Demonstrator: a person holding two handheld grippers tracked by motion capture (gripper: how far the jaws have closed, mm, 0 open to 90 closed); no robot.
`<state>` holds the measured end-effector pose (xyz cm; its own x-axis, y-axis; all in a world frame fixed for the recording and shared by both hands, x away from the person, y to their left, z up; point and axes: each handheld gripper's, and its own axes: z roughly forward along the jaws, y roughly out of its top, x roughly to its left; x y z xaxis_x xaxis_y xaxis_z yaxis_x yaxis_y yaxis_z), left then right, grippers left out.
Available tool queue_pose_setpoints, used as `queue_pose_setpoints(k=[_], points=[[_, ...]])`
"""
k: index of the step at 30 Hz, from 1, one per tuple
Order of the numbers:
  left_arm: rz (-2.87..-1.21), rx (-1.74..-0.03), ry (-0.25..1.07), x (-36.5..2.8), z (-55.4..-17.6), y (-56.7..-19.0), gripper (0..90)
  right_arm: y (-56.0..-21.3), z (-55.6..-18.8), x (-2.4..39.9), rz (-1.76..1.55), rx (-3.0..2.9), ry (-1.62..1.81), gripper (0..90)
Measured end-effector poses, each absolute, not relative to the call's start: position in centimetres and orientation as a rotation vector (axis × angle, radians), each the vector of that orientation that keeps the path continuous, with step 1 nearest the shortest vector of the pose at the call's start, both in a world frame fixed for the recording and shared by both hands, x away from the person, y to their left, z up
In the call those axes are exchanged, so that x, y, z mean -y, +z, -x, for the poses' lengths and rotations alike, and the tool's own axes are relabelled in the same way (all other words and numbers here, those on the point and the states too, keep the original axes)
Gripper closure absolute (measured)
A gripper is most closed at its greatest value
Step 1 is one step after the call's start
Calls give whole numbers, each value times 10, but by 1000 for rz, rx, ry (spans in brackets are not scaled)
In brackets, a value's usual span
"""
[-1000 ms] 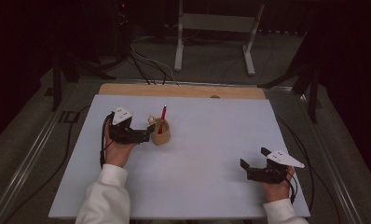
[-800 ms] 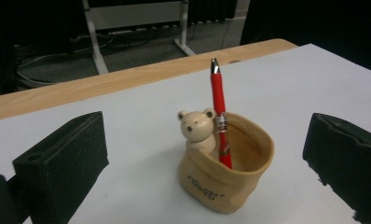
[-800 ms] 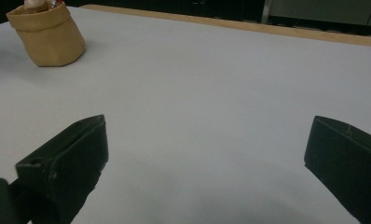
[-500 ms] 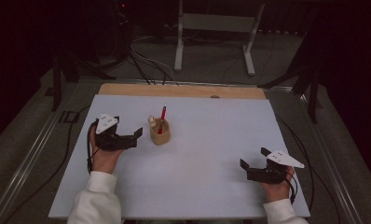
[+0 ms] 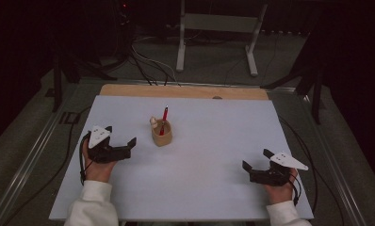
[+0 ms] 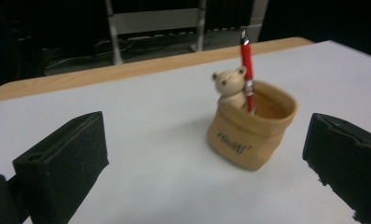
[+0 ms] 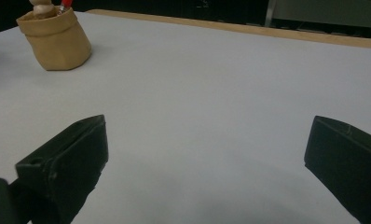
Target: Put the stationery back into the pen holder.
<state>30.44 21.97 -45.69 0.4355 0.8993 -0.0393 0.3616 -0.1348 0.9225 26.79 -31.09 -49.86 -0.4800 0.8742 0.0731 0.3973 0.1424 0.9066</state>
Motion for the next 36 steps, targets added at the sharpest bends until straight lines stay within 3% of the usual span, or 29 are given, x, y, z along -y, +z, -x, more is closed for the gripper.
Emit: queue_pose_setpoints(k=[36], points=[[-1647,-1136,710,-255,-241,-494,4,-497,-265,310,-1188,-1948,1343,0]])
